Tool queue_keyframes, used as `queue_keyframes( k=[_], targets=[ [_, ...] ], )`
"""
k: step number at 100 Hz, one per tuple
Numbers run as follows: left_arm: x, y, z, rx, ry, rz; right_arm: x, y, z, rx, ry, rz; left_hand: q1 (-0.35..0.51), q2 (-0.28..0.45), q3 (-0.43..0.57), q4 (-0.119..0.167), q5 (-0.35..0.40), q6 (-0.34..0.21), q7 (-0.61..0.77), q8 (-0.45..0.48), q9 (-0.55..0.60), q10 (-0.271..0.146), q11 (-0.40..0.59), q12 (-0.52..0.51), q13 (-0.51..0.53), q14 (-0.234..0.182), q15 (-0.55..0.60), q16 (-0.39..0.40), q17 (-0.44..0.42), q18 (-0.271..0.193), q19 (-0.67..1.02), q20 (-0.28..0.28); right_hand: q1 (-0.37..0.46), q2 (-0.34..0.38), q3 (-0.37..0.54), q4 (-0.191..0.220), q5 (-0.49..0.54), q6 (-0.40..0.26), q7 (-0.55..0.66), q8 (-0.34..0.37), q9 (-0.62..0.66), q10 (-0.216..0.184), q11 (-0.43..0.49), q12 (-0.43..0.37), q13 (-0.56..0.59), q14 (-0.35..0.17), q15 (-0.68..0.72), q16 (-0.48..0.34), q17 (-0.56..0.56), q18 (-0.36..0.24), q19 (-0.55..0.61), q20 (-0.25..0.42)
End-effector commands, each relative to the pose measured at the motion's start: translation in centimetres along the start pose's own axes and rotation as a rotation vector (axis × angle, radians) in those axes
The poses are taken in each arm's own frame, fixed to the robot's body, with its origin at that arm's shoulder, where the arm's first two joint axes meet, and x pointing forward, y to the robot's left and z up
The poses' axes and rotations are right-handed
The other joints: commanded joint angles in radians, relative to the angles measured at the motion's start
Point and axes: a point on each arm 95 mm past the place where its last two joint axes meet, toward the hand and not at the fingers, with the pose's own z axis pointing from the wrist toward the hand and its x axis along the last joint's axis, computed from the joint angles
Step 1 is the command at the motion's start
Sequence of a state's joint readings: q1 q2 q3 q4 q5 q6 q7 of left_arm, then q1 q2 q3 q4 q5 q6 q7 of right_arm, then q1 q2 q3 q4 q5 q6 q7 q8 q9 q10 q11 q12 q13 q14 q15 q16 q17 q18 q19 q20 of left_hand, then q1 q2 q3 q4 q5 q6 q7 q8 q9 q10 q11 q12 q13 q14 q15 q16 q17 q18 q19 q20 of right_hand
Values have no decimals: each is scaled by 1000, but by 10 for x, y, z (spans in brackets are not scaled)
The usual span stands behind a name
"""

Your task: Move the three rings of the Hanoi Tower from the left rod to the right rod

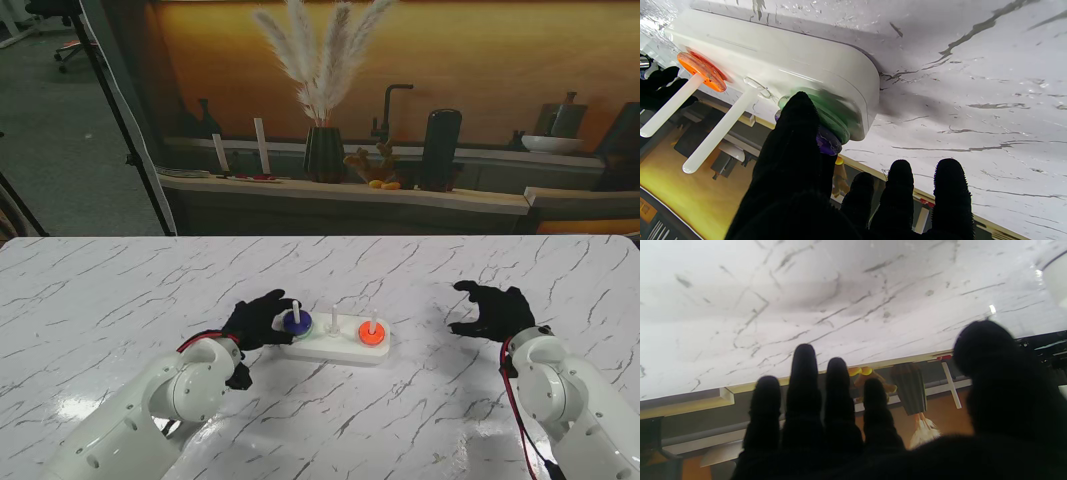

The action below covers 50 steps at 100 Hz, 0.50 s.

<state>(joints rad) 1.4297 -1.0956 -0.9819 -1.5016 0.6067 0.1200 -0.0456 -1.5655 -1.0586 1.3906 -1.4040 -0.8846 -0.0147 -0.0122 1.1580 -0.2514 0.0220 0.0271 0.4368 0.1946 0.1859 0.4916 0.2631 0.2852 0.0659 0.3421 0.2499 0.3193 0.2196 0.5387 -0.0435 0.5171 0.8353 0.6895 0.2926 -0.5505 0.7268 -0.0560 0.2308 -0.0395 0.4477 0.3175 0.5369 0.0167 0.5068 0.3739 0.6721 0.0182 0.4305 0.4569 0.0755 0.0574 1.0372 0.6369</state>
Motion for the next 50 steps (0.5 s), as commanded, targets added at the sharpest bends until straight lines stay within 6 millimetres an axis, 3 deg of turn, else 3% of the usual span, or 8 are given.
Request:
queue_keyframes(
  k=[1,23,50],
  targets=[
    [3,6,0,-12,14,-16,2,-4,-2,7,1,6,66,58,1,-9,51,-29,58,32,28,-2,2,14,22,-8,24,13,-5,17,40,16,15,11,-12,25,4,-13,12,-21,24,-8,21,-1,11,-17,15,3,-5,314,23,-5],
    [3,5,0,6,18,-20,3,-5,-1,10,3,6,94,53,-7,-13,71,-48,137,117,49,-10,12,18,38,-6,39,19,1,23,58,14,11,13,-12,25,3,-9,11,-22,23,-8,22,-1,11,-17,17,3,-4,315,24,-4],
    [5,-2,-2,36,24,-30,3,-6,-1,13,3,6,98,55,-9,-19,69,-59,151,131,55,-13,18,19,43,-5,46,23,1,26,67,14,10,14,-11,25,4,-7,10,-23,23,-8,22,-2,11,-16,17,3,-4,314,26,-3]
  ],
)
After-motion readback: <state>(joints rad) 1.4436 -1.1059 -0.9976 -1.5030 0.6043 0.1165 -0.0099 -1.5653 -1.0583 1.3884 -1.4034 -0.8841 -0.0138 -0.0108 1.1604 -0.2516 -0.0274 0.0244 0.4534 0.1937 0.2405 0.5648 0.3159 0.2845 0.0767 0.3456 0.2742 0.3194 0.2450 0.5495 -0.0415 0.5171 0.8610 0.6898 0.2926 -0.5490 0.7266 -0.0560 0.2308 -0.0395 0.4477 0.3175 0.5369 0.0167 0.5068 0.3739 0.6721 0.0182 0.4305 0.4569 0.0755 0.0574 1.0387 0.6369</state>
